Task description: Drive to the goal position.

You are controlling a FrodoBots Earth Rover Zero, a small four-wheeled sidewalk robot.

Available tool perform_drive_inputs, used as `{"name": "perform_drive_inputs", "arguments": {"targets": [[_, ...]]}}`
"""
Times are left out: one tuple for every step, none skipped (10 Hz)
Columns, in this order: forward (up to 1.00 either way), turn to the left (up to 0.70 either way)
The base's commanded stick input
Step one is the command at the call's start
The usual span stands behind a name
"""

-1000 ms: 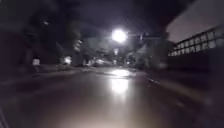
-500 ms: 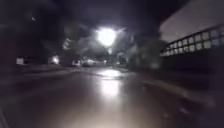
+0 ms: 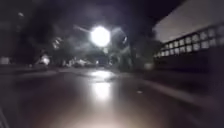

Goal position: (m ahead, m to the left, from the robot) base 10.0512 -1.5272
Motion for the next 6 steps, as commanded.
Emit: {"name": "perform_drive_inputs", "arguments": {"targets": [[0.7, 0.0], [0.7, 0.0], [0.7, 0.0], [0.7, 0.0], [0.7, 0.0], [0.7, 0.0]]}}
